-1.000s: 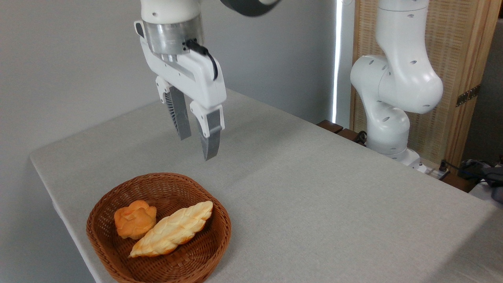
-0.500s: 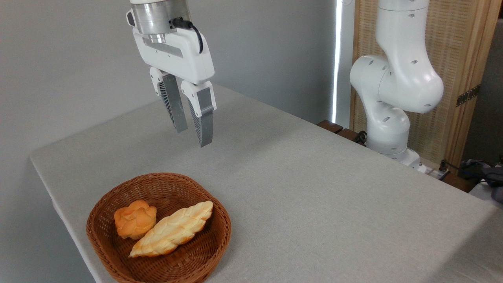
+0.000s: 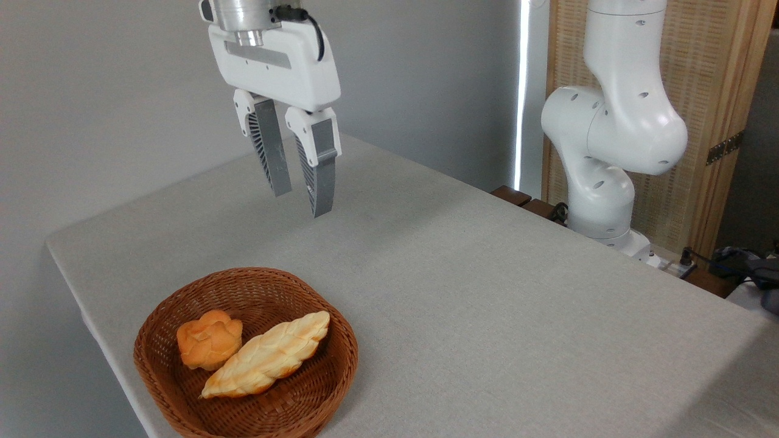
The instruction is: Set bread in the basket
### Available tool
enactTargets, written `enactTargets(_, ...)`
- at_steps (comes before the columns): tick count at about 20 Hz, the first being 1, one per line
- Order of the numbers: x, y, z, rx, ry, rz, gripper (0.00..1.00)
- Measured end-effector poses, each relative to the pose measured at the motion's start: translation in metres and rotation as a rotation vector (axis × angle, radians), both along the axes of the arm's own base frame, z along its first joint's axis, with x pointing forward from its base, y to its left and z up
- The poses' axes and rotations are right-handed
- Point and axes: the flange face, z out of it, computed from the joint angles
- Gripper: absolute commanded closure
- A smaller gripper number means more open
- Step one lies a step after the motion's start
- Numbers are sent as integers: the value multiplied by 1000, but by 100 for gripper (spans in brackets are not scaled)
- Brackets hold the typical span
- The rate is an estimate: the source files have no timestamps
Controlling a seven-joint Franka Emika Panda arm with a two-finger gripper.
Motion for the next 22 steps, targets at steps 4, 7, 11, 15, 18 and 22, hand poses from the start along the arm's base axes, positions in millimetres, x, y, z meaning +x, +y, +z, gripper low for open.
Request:
enactTargets(4,-3,13,8,-2,-13,23,0)
enactTargets(7,-2,17,8,-2,-13,30,0)
enactTargets(11,-2,20,7,-2,-12,35,0)
enactTargets(15,-2,20,3,-1,-2,35,0)
enactTargets(18,-2,20,0,-1,4,35,0)
enactTargets(22,-2,20,-3,0,10,35,0)
